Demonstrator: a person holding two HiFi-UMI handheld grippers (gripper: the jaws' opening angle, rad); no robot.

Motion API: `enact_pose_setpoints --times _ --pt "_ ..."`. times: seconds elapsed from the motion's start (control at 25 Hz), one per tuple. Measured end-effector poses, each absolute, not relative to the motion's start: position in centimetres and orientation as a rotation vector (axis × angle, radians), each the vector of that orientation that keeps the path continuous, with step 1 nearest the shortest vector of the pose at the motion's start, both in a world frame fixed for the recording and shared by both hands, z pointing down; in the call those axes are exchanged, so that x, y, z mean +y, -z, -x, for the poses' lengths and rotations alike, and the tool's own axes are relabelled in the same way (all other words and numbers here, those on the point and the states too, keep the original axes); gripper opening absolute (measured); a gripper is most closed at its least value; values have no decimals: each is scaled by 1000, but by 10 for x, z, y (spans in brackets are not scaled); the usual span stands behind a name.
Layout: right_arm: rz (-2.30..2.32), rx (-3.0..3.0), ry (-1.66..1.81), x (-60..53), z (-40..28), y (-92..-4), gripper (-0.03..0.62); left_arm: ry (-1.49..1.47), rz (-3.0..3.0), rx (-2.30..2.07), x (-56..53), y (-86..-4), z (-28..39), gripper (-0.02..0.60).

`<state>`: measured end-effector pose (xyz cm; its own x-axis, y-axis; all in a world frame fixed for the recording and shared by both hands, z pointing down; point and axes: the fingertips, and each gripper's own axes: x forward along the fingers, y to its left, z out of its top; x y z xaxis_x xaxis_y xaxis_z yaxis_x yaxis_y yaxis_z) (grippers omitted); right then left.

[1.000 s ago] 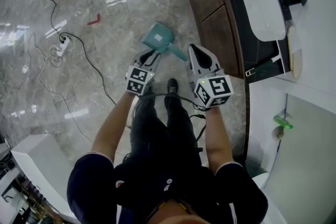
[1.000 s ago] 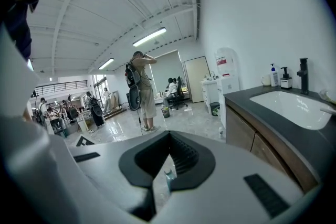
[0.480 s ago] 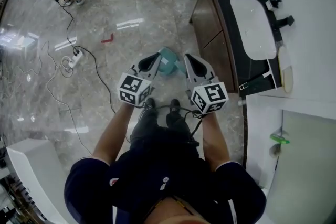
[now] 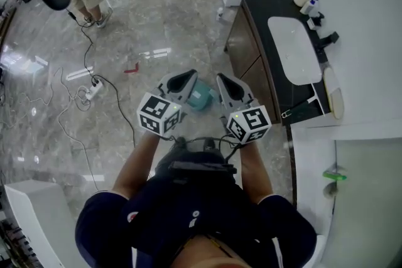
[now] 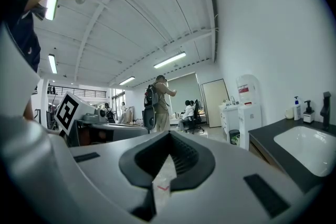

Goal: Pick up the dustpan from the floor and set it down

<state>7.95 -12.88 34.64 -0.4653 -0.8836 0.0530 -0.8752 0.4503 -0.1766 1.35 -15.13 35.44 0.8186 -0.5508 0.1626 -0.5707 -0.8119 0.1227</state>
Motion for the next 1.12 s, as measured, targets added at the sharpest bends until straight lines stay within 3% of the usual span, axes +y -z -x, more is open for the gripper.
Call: enact_pose_setpoints --times 1.12 --pt "1600 2618 219 -128 -71 -325 6 -181 -2831 -841 -151 -352 -16 12"
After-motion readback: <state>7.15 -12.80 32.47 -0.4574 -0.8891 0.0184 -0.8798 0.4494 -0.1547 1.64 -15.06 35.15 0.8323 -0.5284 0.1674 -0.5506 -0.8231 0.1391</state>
